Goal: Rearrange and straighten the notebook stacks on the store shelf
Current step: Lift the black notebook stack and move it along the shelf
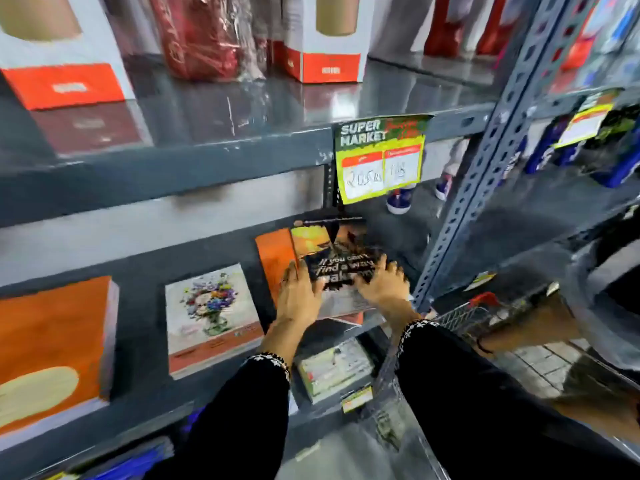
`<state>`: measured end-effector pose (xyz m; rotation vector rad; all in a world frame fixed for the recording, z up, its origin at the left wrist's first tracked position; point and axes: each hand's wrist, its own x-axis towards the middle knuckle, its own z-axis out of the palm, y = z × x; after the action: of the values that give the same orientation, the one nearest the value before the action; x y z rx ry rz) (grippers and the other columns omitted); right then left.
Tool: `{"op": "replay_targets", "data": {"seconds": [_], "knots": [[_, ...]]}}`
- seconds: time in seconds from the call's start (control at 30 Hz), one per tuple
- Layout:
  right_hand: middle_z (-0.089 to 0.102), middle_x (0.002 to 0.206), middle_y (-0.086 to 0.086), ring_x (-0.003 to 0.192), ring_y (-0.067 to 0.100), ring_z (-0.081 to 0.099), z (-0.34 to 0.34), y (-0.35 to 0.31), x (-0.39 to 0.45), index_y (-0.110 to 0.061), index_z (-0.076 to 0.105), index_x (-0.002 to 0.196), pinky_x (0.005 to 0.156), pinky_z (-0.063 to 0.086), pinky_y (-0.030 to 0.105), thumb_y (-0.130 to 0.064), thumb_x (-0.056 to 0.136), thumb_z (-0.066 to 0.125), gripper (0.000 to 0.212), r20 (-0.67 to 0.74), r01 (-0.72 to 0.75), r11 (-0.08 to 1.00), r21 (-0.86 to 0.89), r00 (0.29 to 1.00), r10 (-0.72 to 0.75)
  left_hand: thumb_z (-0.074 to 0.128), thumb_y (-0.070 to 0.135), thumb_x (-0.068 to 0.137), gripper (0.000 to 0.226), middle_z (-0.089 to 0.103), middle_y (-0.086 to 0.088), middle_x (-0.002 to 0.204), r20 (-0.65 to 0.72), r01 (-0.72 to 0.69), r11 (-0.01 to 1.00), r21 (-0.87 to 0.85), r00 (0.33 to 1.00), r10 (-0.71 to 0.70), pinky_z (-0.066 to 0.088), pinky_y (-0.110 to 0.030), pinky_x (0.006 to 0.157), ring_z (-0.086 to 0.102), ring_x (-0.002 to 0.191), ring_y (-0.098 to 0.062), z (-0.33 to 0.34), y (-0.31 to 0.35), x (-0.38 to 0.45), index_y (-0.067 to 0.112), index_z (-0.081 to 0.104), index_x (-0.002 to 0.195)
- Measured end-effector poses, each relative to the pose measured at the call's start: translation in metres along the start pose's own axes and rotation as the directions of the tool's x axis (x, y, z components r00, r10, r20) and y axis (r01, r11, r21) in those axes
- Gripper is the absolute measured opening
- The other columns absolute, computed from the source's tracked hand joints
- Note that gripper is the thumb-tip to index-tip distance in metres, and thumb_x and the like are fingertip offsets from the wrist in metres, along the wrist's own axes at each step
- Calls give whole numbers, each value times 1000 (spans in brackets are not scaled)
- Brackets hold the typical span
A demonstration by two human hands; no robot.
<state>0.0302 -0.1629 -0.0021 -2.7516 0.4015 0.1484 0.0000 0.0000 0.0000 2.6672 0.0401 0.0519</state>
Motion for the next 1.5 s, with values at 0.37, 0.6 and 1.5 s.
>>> {"op": "replay_targets", "data": {"seconds": [0.37, 0.6, 1.5], "knots": [[25, 154, 20, 140, 36, 30, 2, -3, 35, -11, 11, 150, 113, 31, 46, -68, 67, 66, 114, 103, -174, 972, 158, 982, 159, 67, 36, 81, 71, 54, -19, 131, 26, 207, 976, -65, 978, -205, 43, -43, 103, 49, 121, -35, 12, 17, 25, 6, 34, 137], [56, 128, 20, 114, 34, 57, -1, -8, 28, -1, 55, 115, 98, 48, 35, -35, 73, 67, 55, 25, -186, 917, 352, 982, 189, 61, -1, 79, 38, 62, -25, 117, -72, 354, 823, -444, 902, -426, 51, -42, 92, 59, 109, -40, -6, 8, 24, -2, 56, 116], [63, 116, 24, 95, 34, 60, 117, -401, -297, 7, 62, 108, 84, 49, 37, -6, 81, 51, 32, 118, 52, 681, 730, 972, -201, 63, -9, 76, 38, 66, -23, 118, -441, 324, 775, -543, 675, -591, 48, -36, 100, 61, 111, -34, -293, -410, -190, -1, 63, 113]]}}
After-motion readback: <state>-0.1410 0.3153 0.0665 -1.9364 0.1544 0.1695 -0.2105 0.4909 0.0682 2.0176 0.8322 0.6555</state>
